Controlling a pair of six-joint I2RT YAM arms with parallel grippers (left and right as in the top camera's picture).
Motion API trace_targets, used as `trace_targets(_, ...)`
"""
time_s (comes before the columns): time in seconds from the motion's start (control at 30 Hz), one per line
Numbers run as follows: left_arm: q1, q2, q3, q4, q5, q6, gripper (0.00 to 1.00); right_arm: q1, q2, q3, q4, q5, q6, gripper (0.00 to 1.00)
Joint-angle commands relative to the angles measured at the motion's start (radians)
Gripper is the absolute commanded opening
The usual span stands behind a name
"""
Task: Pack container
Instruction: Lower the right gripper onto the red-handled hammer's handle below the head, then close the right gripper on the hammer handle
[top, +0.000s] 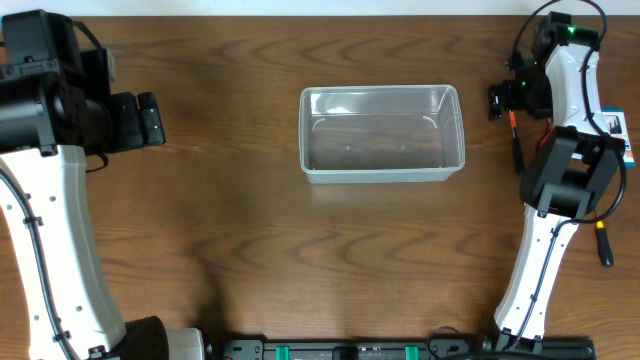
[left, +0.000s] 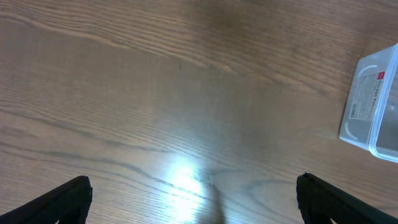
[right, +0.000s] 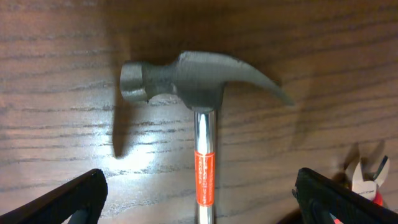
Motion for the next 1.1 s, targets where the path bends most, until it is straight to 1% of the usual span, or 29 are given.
trace_targets(0.0,0.003,0.004,0.019,-0.003,-0.001,-0.010,0.98,0.002,0.039,0.004,0.006,-0.007,0.016,0.99)
trace_targets(0.73,0.003,0.004,0.019,-0.003,-0.001,-0.010,0.98,0.002,0.061,0.004,0.058,-0.007,0.014,0.98)
trace_targets(0.97,0.003,0.004,0.019,-0.003,-0.001,-0.010,0.98,0.001,0.061,0.004,0.050,-0.006,0.014,0.89)
trace_targets(1.03,0.003,0.004,0.019,-0.003,-0.001,-0.009,0.98,0.001,0.061,0.004,0.039,-0.006,0.015,0.84)
trace_targets(1.07,0.003,0.004,0.019,-0.003,-0.001,-0.009,0.98,0.001,0.061,0.004,0.035,-0.006,0.015,0.79)
